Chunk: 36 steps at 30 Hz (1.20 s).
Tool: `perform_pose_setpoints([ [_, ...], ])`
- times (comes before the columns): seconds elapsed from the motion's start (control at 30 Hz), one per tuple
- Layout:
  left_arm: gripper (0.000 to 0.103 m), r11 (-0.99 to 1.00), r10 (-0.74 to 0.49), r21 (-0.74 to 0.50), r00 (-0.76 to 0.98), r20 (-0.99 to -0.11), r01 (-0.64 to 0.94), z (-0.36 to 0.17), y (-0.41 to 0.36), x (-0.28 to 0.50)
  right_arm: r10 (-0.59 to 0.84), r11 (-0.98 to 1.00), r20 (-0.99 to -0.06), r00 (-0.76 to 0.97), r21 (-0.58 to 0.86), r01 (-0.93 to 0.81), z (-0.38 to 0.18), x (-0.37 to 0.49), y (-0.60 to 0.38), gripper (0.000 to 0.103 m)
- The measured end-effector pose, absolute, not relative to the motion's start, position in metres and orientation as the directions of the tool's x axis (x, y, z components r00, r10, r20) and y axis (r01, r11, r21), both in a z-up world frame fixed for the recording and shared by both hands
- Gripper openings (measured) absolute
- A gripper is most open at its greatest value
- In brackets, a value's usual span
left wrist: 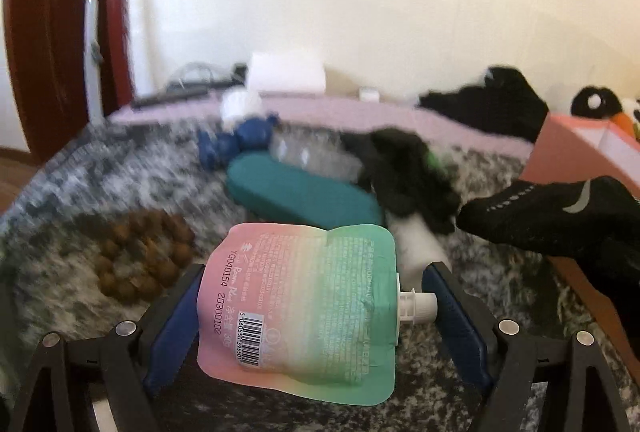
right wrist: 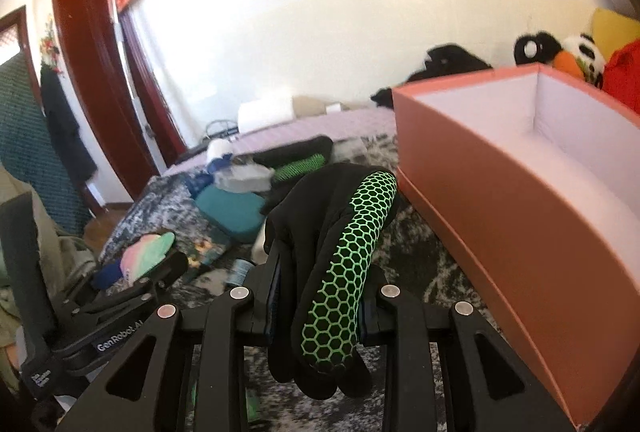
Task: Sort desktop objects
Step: 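Drop the pouch from the left gripper and glove from the right into the box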
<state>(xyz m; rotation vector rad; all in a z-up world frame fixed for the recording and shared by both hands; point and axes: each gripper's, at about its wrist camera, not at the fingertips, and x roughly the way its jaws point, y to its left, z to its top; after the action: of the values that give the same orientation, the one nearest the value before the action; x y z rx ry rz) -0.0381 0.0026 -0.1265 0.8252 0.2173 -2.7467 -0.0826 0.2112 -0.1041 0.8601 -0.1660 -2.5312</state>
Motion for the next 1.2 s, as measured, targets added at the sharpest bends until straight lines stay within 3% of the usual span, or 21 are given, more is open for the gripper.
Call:
perform_pose_setpoints([
  [0.27, 0.088, -0.961, -0.212, -0.050, -0.844, -0.493, 0.271, -0.076, 0.021, -0.017, -0.471, -0.881, -0.466, -0.749, 0.212, 0.422, -0.048, -0.044, 0.219, 0.030],
  [0.37, 0.089, -0.969, -0.192, -0.045, -0.853, -0.485, 0.243, -0.064, 0.035, -0.018, -0.437, -0.898, -0.491, -0.754, 0.186, 0.399, -0.030, -0.035, 0.226, 0.030],
  [0.6, 0.089, -0.989, -0.008, -0.129, -0.878, -0.479, 0.079, -0.026, 0.093, -0.042, -0.365, -0.931, -0.459, -0.810, 0.180, 0.317, 0.006, -0.030, 0.282, 0.030],
  [0.9, 0.089, -0.977, 0.213, -0.113, -0.857, -0.470, -0.181, -0.018, 0.224, -0.110, -0.161, -0.983, -0.470, -0.868, 0.157, 0.097, 0.027, -0.059, 0.389, 0.030],
  [1.03, 0.089, -0.965, 0.258, -0.114, -0.781, -0.569, -0.236, -0.051, 0.258, -0.152, -0.063, -0.987, -0.552, -0.831, 0.156, -0.028, 0.010, -0.092, 0.427, 0.035],
  [1.07, 0.090, -0.961, 0.274, -0.135, -0.750, -0.602, -0.243, -0.061, 0.261, -0.162, -0.033, -0.987, -0.581, -0.813, 0.147, -0.065, 0.003, -0.101, 0.435, 0.044],
  [1.1, 0.090, -0.956, 0.294, -0.191, -0.716, -0.633, -0.224, -0.072, 0.253, -0.170, -0.030, -0.980, -0.584, -0.811, 0.176, -0.091, -0.001, -0.104, 0.443, 0.067],
  [1.17, 0.090, -0.934, 0.352, -0.288, -0.687, -0.636, -0.213, -0.082, 0.236, -0.176, -0.045, -0.966, -0.568, -0.822, 0.235, -0.109, -0.004, -0.106, 0.453, 0.100],
  [1.2, 0.090, -0.921, 0.379, -0.324, -0.691, -0.615, -0.217, -0.082, 0.228, -0.173, -0.062, -0.959, -0.549, -0.834, 0.263, -0.102, -0.004, -0.103, 0.456, 0.100],
])
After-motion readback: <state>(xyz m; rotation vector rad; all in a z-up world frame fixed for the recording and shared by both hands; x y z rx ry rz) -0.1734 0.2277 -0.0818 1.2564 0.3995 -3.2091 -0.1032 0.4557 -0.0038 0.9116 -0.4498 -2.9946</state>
